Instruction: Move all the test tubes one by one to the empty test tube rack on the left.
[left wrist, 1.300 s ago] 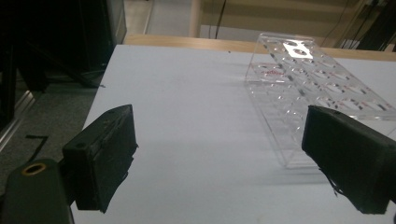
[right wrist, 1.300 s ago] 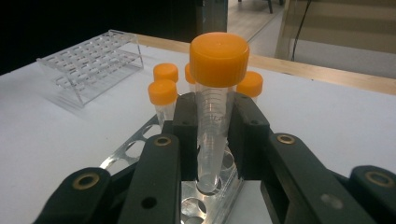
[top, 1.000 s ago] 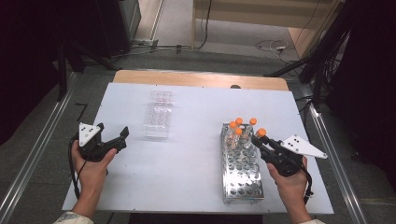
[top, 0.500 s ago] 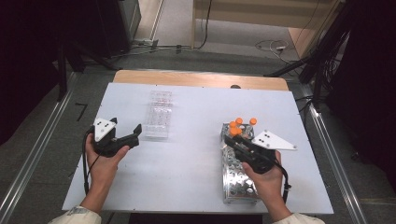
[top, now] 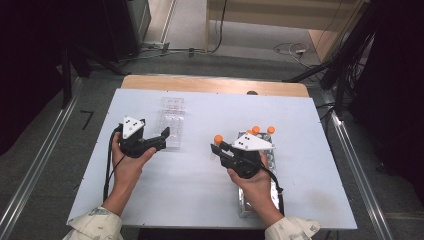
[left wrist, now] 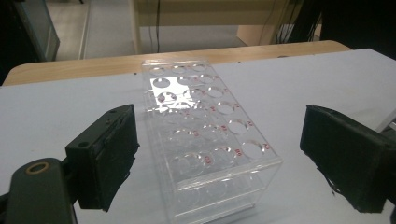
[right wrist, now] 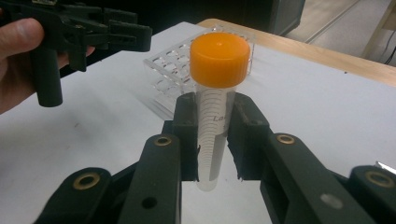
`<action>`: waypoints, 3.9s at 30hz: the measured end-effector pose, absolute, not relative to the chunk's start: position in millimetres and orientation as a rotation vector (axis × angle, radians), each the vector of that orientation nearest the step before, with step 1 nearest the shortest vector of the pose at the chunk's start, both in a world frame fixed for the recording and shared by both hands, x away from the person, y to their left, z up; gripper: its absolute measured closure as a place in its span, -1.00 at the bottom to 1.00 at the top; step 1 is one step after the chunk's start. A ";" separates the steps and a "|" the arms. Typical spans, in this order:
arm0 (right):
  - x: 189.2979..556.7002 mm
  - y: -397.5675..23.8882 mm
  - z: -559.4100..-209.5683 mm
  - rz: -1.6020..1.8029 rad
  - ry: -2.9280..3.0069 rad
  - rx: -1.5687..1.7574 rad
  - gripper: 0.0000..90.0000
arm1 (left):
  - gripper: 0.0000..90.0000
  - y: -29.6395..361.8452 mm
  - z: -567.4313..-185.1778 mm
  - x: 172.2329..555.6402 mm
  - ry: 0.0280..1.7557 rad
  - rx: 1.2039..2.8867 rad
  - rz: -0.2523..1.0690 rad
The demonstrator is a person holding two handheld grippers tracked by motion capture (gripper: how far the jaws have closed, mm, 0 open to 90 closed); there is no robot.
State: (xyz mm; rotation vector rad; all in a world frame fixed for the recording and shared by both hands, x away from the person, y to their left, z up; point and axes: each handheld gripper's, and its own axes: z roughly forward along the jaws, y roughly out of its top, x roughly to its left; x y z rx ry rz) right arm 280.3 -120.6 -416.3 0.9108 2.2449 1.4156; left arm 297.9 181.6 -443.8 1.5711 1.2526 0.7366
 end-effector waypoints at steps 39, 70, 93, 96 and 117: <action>290.1 -70.2 -430.9 1.332 2.350 0.858 0.60 | -0.08 114.0 -421.2 268.0 0.912 1.668 0.482; 288.5 -73.6 -428.3 1.377 2.341 0.908 0.14 | 0.58 119.2 -422.7 275.2 0.894 1.663 0.402; 272.7 -93.6 -422.9 1.313 2.293 0.972 -0.59 | 0.58 146.9 -414.0 295.1 0.987 1.631 0.474; 269.9 -99.5 -421.6 1.322 2.289 0.972 -0.61 | 0.58 154.7 -411.5 301.6 1.014 1.621 0.502; 242.4 -153.1 -411.8 1.382 2.219 0.966 -0.60 | 0.58 189.7 -400.0 329.0 1.135 1.515 0.548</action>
